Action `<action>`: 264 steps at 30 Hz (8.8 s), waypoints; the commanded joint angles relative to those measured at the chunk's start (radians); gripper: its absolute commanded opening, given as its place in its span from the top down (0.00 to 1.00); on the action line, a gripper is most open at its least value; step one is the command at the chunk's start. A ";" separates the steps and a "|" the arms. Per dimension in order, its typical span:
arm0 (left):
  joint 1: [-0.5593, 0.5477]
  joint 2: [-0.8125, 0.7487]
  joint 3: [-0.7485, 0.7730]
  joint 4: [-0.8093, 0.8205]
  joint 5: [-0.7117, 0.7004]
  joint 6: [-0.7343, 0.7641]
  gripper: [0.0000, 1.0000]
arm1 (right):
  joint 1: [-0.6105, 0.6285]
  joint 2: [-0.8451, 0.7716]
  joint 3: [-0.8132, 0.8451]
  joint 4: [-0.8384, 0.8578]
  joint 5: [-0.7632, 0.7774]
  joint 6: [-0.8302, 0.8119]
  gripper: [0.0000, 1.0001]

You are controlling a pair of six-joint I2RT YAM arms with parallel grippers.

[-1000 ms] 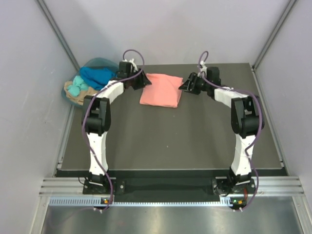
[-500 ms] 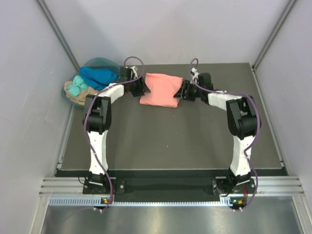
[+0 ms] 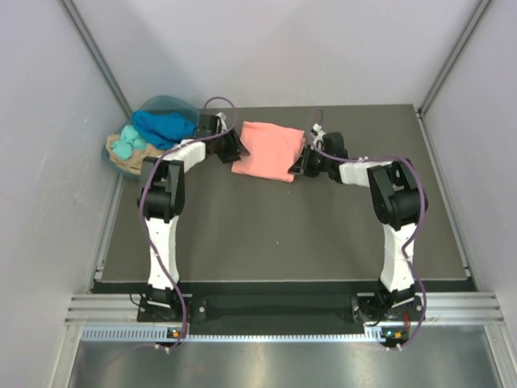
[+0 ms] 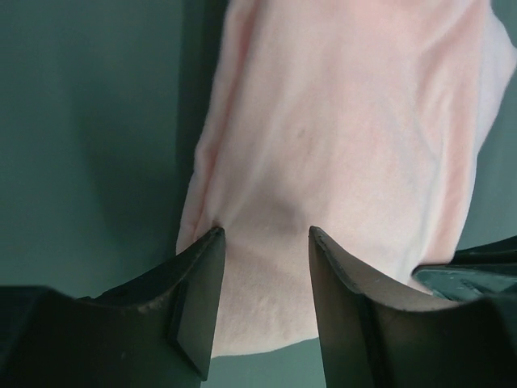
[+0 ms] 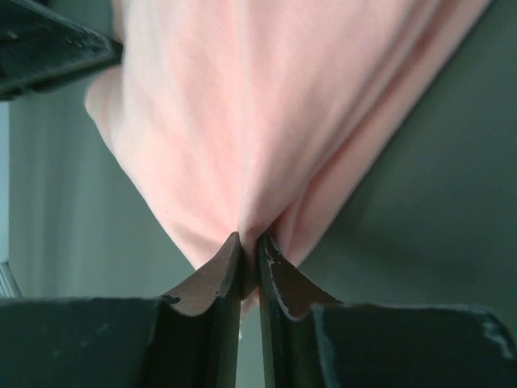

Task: Fold and stack the t-shirts
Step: Fold the tshirt, then neatly place the folded tshirt to the corner

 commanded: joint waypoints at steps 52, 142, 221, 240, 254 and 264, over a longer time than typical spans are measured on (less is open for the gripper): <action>0.013 0.199 0.255 0.216 0.153 -0.248 0.56 | -0.009 -0.222 -0.366 0.009 -0.103 -0.113 0.57; -0.006 0.259 0.368 0.149 0.224 -0.325 0.57 | -0.074 -0.225 -0.312 -0.028 -0.097 -0.071 0.75; -0.050 0.056 0.204 -0.119 0.108 -0.040 0.65 | -0.175 0.010 0.079 -0.252 -0.142 -0.194 0.52; 0.045 0.223 0.367 -0.128 0.119 -0.271 0.68 | -0.166 0.024 0.065 -0.275 -0.085 -0.203 0.55; 0.051 -0.141 0.156 -0.347 0.119 -0.067 0.67 | -0.179 0.059 0.088 -0.238 -0.123 -0.167 0.84; -0.007 -0.485 -0.298 -0.397 0.080 0.098 0.66 | -0.215 0.074 0.253 -0.344 -0.126 -0.225 1.00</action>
